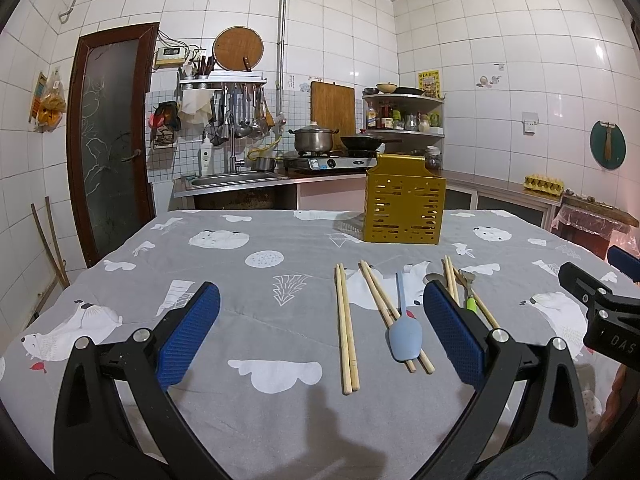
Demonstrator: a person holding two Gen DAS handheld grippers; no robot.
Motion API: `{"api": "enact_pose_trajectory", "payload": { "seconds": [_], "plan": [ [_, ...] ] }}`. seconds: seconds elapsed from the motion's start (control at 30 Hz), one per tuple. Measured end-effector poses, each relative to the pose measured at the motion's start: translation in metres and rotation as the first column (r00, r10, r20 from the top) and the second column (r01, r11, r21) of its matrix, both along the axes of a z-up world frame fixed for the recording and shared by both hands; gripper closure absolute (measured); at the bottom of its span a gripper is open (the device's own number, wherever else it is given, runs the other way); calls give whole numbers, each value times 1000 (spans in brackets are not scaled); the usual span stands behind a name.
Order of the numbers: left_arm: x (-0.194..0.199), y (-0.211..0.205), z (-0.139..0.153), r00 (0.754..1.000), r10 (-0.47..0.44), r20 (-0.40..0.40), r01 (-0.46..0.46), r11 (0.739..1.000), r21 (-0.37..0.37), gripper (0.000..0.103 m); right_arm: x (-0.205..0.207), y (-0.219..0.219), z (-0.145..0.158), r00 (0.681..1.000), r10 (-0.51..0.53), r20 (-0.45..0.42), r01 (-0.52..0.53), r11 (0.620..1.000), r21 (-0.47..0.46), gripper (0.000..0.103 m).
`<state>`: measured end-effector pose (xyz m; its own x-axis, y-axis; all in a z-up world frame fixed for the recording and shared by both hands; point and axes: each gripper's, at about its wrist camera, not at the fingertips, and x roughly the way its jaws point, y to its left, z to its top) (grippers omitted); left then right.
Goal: Organize utensils
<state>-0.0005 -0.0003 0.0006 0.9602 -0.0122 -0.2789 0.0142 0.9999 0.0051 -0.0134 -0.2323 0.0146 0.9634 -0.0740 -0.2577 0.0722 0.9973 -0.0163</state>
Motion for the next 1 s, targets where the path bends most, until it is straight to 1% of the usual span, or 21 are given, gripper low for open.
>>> {"api": "enact_pose_trajectory", "payload": {
  "seconds": [0.63,0.7,0.73,1.0],
  "plan": [
    [3,-2,2,1000,1,1,-1,1000,6,5,-1,-1,0,1000,-2,4,2,1000,-2,4],
    [4,-1,2,1000,2,1,-2,1000,6,5,0,-2,1,1000,-3,5,3,1000,-4,4],
    [-2,-1,1,1000,2,3,-2,1000,6,5,-1,-2,1,1000,-2,5,2,1000,-3,4],
    [0,5,0,1000,2,1,-2,1000,3,5,0,-2,0,1000,-2,4,2,1000,-3,4]
  ]
}}
